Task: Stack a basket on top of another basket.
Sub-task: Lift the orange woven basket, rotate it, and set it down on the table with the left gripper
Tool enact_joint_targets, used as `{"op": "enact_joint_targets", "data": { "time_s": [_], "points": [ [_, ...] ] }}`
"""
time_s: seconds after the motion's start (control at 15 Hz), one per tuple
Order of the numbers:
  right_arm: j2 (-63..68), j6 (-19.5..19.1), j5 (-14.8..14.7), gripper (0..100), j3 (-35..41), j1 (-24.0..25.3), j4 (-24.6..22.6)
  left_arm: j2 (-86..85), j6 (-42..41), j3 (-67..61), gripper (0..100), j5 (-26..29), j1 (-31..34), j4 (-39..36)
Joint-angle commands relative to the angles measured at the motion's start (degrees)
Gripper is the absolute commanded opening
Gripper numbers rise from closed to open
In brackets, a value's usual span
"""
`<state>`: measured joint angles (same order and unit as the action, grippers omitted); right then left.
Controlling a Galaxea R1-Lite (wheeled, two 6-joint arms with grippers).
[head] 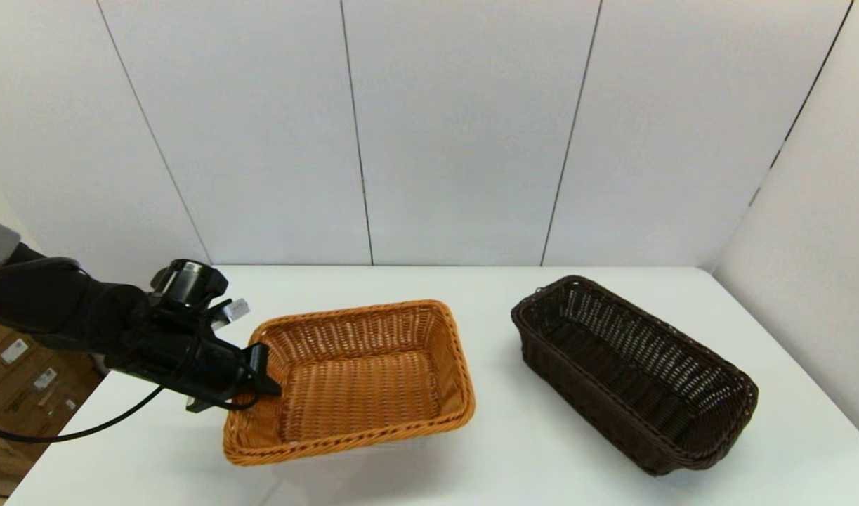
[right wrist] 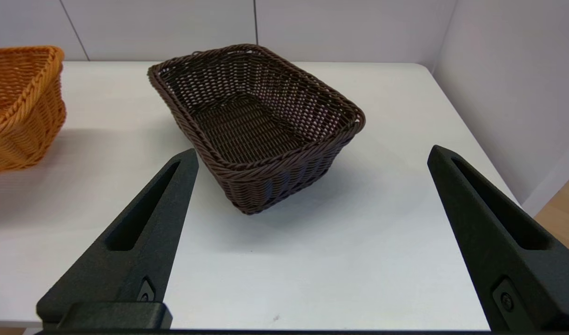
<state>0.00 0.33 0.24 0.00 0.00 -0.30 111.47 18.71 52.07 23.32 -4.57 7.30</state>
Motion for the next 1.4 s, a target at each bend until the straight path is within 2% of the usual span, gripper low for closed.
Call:
{"op": "enact_joint_targets", "data": {
  "time_s": [0.07,0.4,1.4],
  "points": [
    [0.0,0.02,0.02,100,0.0,0.0,-0.05,2.61,0.8,1.99,0,0.06,-3.78,0.08],
    [0.0,0.02,0.02,100,0.0,0.0,-0.05,5.95,1.94,7.0,0,-0.56,-7.56,1.93],
    [0.0,0.02,0.02,100,0.0,0.0,-0.05,11.31,3.88,12.18,0,-0.56,-8.7,3.68]
  ]
}}
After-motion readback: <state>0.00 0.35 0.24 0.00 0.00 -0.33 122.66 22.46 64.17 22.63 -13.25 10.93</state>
